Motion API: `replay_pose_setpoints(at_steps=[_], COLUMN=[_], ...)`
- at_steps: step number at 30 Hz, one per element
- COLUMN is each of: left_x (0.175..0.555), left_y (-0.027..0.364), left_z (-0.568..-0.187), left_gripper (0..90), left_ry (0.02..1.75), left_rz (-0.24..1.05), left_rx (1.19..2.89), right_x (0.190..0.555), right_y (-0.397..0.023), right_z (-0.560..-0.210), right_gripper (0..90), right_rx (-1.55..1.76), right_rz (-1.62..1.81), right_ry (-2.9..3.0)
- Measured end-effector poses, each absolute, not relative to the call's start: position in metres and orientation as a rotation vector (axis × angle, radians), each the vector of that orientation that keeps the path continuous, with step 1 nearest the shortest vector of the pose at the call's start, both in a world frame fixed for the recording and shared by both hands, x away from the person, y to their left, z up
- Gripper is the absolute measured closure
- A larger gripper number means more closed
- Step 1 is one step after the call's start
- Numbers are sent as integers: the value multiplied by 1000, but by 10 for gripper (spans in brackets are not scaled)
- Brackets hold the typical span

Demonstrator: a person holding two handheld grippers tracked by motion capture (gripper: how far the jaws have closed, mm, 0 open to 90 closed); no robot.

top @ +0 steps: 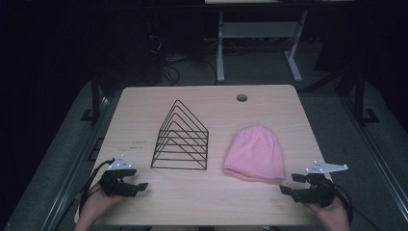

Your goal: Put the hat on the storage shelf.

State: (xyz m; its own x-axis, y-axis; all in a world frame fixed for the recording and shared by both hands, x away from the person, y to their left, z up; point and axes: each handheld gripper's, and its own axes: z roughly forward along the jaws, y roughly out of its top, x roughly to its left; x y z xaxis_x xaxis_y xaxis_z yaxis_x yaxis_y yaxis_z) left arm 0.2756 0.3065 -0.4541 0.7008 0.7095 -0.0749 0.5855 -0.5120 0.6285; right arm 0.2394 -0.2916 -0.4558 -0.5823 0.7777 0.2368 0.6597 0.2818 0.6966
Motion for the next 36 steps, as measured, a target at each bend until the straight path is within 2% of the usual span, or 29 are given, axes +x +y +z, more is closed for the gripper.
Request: replay_pose_setpoints(at_steps=[19,25,36], left_x=[274,274,276], left_y=[304,305,306], left_z=[-453,-452,-451], left_gripper=[244,244,243], left_ry=[978,978,977], left_rz=[267,272,282], left_rx=[2275,2273,2263], right_x=[248,266,313], right_y=[-291,-292,-286], right_z=[-439,-429,-411], right_gripper=[254,204,198], right_rx=[1320,1315,1361], right_rz=[1159,1131,1089], right_ry=[2383,2432,2481])
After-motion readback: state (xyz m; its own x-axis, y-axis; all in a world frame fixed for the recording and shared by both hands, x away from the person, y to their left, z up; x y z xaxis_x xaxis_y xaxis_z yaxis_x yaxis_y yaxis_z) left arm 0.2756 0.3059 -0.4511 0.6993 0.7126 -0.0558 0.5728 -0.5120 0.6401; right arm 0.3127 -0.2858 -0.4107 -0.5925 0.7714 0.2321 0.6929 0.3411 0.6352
